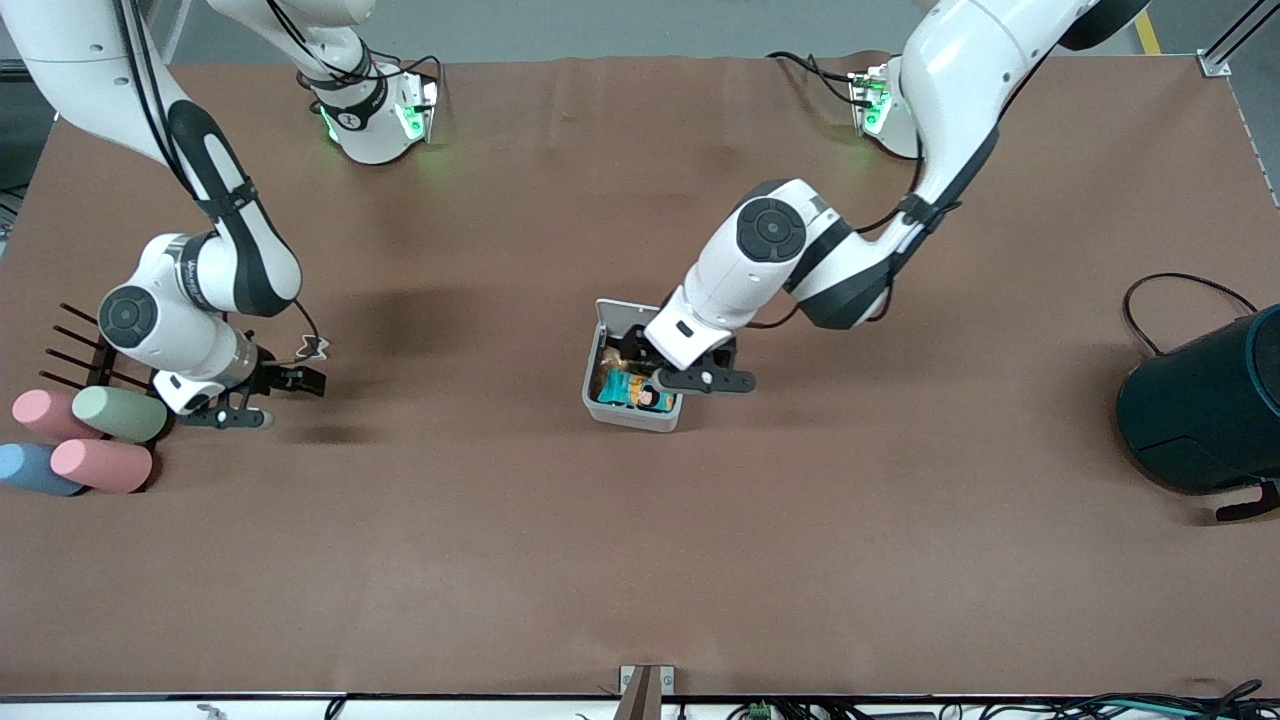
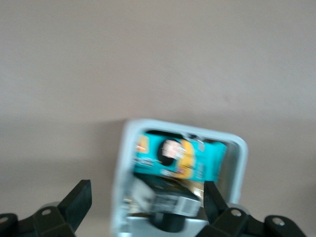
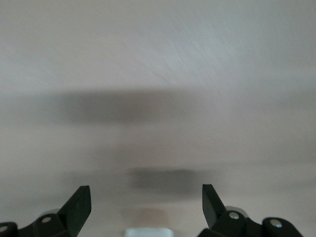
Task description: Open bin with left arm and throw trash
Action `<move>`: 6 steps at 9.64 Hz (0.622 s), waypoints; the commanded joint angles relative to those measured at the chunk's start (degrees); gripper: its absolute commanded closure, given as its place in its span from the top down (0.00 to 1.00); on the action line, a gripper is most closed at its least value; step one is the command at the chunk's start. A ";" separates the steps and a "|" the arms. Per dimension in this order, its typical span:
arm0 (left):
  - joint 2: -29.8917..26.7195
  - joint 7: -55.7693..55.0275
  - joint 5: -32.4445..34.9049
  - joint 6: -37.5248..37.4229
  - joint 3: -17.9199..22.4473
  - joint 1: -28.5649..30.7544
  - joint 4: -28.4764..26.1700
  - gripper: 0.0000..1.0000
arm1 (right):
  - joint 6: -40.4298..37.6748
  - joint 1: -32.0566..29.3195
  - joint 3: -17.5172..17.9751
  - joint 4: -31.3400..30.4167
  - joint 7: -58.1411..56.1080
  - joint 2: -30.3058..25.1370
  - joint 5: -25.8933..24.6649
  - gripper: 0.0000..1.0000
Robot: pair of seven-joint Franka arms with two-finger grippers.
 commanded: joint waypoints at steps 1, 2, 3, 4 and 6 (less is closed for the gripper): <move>-4.23 0.33 1.47 -12.67 -0.16 4.03 5.73 1.00 | -0.15 -1.47 1.13 -5.03 0.00 -3.29 -0.83 0.99; -6.68 0.42 1.30 -16.46 -0.33 7.10 6.80 1.00 | -2.68 -1.47 1.13 -5.30 0.35 -3.64 -0.83 0.98; -9.41 2.33 1.04 -19.72 -0.59 10.44 6.90 1.00 | -5.75 -1.03 1.21 -5.48 0.53 -4.95 -0.75 0.98; -12.57 7.57 0.77 -23.84 -0.60 12.82 6.90 1.00 | -7.17 -0.94 1.30 -6.27 0.53 -6.10 -0.75 0.97; -18.28 16.54 -3.24 -30.35 -0.60 18.61 6.81 1.00 | -6.57 -0.94 1.30 -7.06 0.45 -6.55 -0.75 0.88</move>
